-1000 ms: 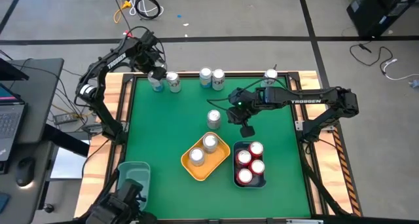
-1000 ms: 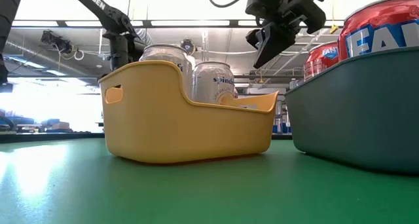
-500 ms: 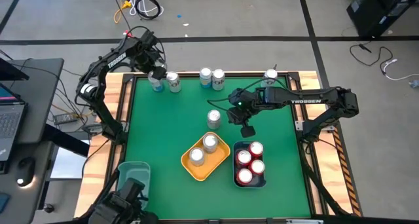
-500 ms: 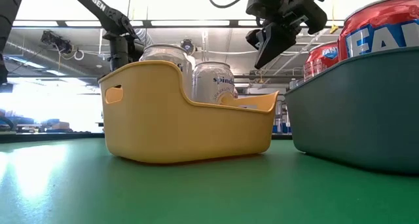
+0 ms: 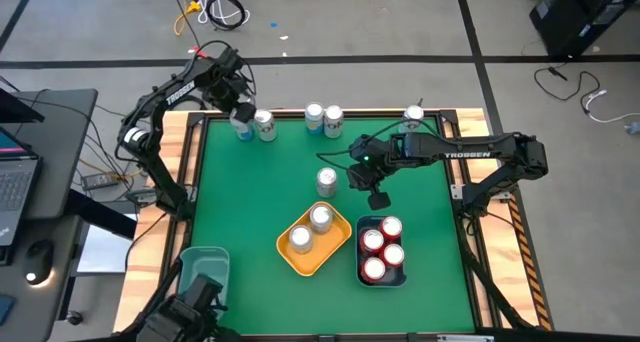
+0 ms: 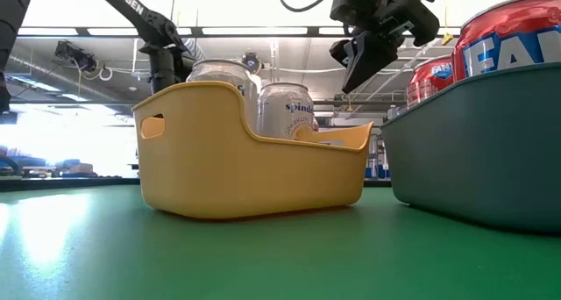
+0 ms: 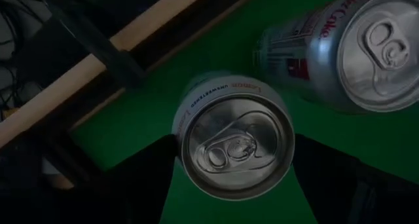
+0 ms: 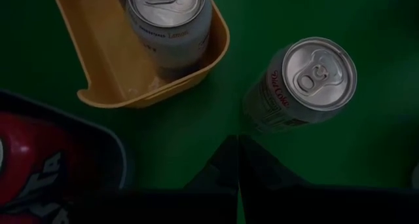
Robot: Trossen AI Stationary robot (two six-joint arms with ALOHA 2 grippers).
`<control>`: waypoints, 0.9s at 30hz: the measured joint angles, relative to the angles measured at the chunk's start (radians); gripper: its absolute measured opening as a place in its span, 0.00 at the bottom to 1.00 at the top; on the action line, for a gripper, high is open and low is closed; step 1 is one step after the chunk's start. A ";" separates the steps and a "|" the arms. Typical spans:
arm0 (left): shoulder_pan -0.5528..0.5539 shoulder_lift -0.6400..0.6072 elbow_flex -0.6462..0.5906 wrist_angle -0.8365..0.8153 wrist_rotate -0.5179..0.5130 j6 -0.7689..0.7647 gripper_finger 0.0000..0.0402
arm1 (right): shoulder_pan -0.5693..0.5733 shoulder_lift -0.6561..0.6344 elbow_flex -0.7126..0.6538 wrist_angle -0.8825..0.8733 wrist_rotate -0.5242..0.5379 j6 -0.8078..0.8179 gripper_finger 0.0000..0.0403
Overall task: Sort soda cans
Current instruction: Put the blue soda can into the yellow bin
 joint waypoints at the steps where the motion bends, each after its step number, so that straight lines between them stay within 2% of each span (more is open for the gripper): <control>1: 0.000 0.000 0.001 -0.007 -0.001 0.006 0.75 | 0.000 0.000 0.000 -0.001 0.000 0.000 0.00; 8: -0.007 -0.004 0.001 -0.002 -0.068 0.037 0.75 | 0.000 0.000 0.000 -0.001 0.000 0.000 0.00; 16: -0.013 -0.002 0.007 -0.029 -0.057 0.023 0.75 | 0.000 0.000 0.000 -0.012 0.000 0.000 0.00; 27: -0.027 0.015 0.000 -0.068 -0.066 0.044 0.87 | 0.000 0.000 0.000 -0.020 -0.006 0.000 0.00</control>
